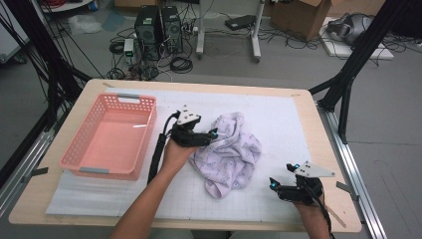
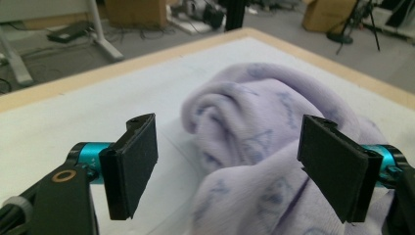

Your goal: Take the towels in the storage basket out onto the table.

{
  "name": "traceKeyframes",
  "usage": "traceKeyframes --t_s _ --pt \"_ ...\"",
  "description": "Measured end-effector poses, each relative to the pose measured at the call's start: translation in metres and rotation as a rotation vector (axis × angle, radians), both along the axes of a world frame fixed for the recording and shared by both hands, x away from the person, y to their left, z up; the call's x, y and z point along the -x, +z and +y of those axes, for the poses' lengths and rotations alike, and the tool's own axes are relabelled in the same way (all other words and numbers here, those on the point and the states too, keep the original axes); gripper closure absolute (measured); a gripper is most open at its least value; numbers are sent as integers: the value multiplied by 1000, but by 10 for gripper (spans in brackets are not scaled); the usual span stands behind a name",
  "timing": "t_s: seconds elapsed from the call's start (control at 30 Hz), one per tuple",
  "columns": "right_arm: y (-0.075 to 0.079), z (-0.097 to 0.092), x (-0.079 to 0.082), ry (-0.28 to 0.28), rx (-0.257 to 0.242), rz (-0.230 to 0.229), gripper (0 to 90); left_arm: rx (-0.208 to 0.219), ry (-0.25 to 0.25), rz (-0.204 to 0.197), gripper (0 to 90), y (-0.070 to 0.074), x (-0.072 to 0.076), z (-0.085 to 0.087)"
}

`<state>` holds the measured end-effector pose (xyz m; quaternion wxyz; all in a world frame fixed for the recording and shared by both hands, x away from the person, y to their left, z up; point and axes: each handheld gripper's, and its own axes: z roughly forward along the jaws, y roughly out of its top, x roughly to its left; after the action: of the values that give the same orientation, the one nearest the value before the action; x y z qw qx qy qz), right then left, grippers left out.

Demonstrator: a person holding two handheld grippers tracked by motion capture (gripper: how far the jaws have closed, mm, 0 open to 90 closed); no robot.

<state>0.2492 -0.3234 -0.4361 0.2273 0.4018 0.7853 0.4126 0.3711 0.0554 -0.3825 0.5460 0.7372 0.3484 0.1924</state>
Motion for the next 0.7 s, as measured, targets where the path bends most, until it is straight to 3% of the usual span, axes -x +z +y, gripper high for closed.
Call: traceKeyframes --t_s 0.13,0.27,0.33,0.4,0.53,0.63,0.7 --pt "0 3 -2 -2 -5 -6 180 41 -30 14 226 -8 12 21" --pt "1 4 -2 -4 -13 -8 180 76 -78 -1 192 -21 29 34" --pt "1 3 -3 -2 -21 -16 180 58 -100 -15 188 -26 38 38" --pt "2 3 -4 -4 -32 -20 180 74 -114 -11 188 -30 44 41" --pt "4 3 -6 1 -58 -36 178 84 -117 -8 188 -37 54 47" --pt "1 5 -9 6 -59 -17 178 91 -107 -11 191 -47 61 50" --pt "-2 6 -10 15 -50 2 178 74 -98 -17 192 -53 63 51"
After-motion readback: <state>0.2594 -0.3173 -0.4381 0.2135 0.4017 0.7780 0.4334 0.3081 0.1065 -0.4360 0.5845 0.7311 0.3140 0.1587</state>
